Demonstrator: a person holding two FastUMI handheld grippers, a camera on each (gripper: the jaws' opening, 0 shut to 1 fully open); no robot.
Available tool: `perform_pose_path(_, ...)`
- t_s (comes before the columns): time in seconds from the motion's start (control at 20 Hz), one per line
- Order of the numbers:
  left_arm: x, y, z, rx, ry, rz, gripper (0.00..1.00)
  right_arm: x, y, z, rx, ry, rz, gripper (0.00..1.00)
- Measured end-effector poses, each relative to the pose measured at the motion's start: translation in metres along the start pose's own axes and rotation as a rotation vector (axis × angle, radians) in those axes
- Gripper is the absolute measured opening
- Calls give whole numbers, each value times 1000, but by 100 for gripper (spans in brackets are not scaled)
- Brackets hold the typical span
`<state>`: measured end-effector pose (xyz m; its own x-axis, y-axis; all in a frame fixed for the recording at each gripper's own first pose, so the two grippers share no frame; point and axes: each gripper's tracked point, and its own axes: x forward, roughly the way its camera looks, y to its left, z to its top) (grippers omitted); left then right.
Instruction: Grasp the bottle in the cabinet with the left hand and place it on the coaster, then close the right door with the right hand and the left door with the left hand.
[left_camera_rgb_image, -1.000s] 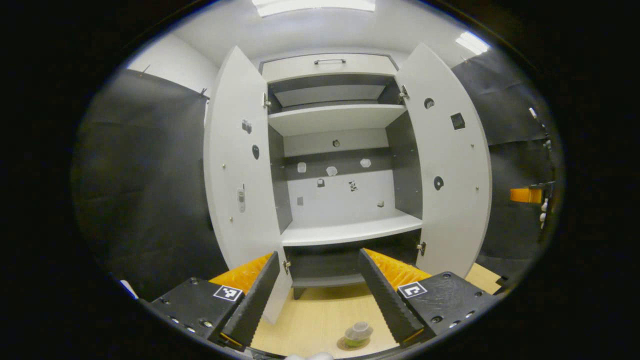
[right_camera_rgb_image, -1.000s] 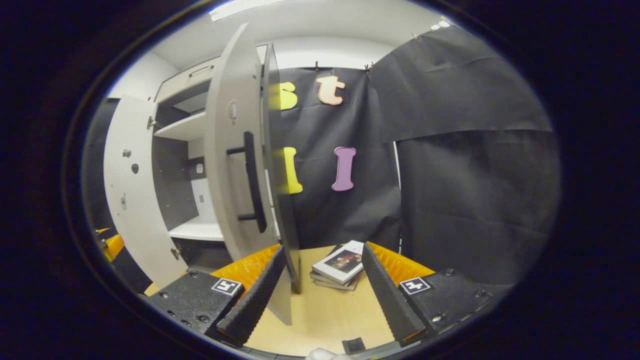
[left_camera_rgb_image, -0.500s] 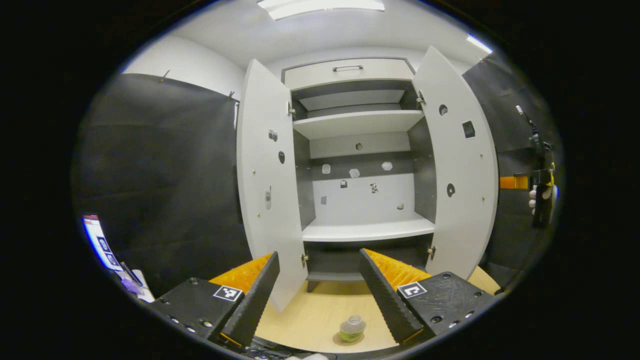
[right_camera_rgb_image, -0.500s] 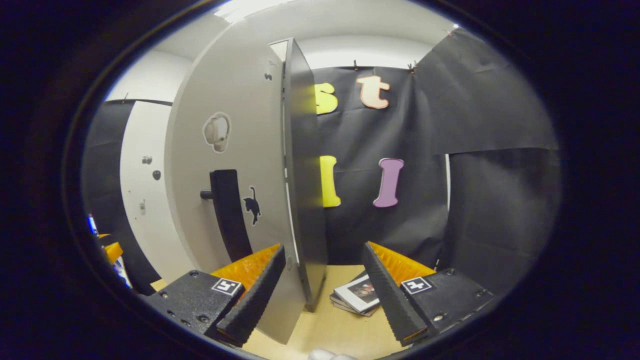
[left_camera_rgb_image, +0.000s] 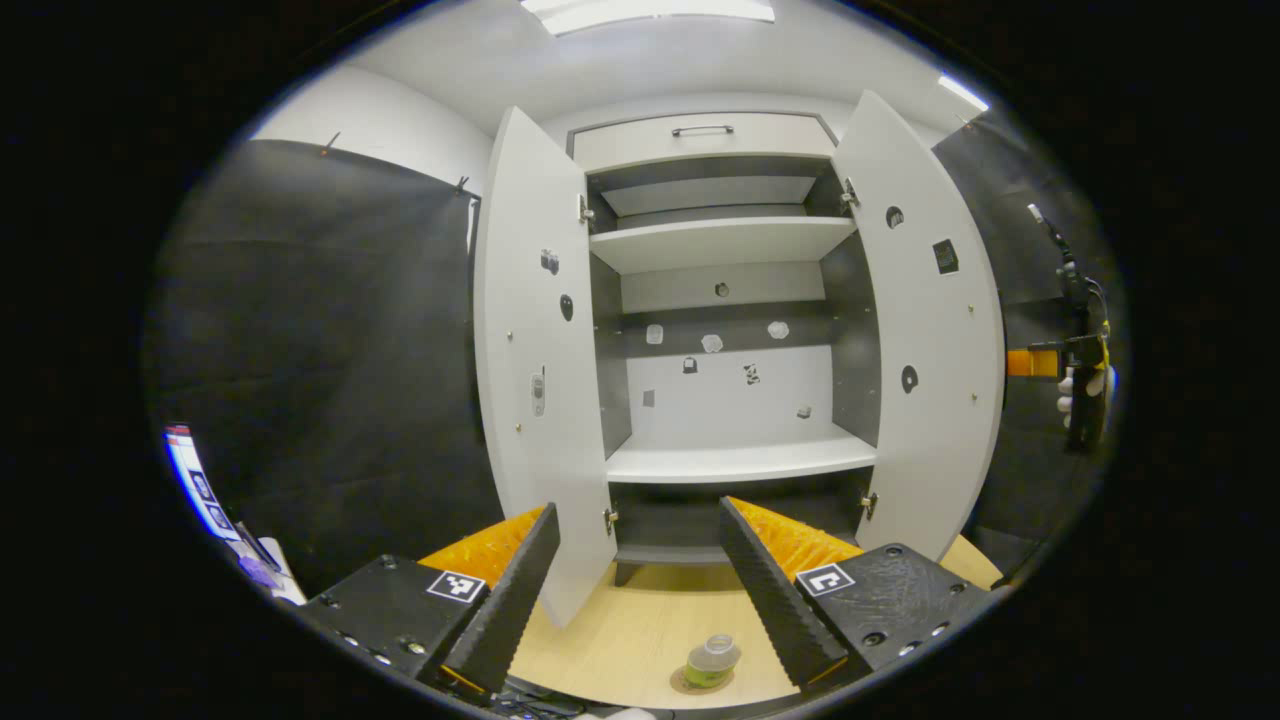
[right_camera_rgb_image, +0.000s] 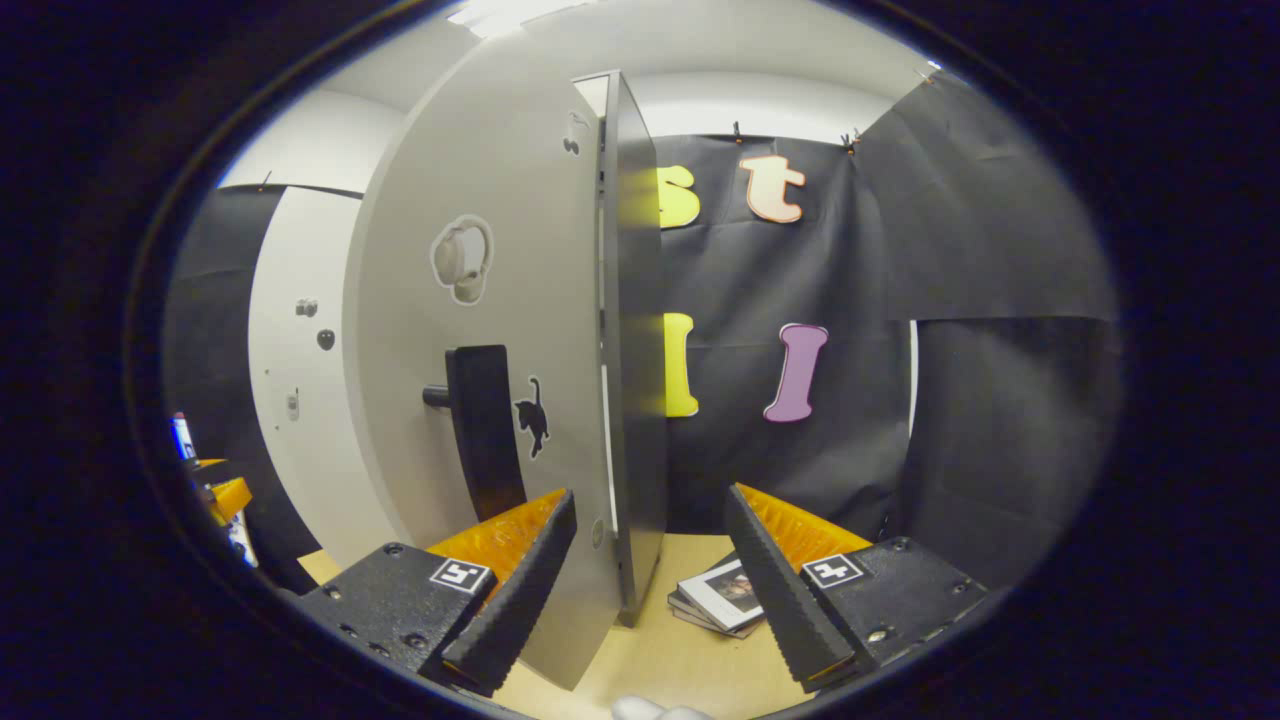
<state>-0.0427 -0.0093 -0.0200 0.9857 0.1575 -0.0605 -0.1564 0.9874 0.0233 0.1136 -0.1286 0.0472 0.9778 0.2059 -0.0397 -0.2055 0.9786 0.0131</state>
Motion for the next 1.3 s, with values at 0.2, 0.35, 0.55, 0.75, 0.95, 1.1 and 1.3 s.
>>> perform_pose_path(0.2, 15, 21, 4, -9, -8, -41, 97, 3, 37, -2, -2, 9, -6, 95)
perform_pose_path(0.35, 20, 39, 0, 1, 6, -56, 97, 10, 66, -2, -11, 2, -14, 99)
perform_pose_path(0.55, 21, 61, -3, 22, 6, -55, 97, 24, 100, -2, -32, -10, -21, 99)
perform_pose_path(0.75, 20, 77, -5, 30, 3, -54, 97, 37, 153, -5, -26, 1, 65, 99)
perform_pose_path(0.95, 25, 92, -9, 31, 1, -59, 97, 34, 180, -1, -45, -22, 70, 99)
perform_pose_path(1.1, 30, 103, -9, 34, -2, -60, 97, 26, 186, -7, -48, -8, 58, 99)
perform_pose_path(1.3, 36, 128, -4, 32, -19, -22, 97, 9, 186, -24, -46, 16, 24, 99)
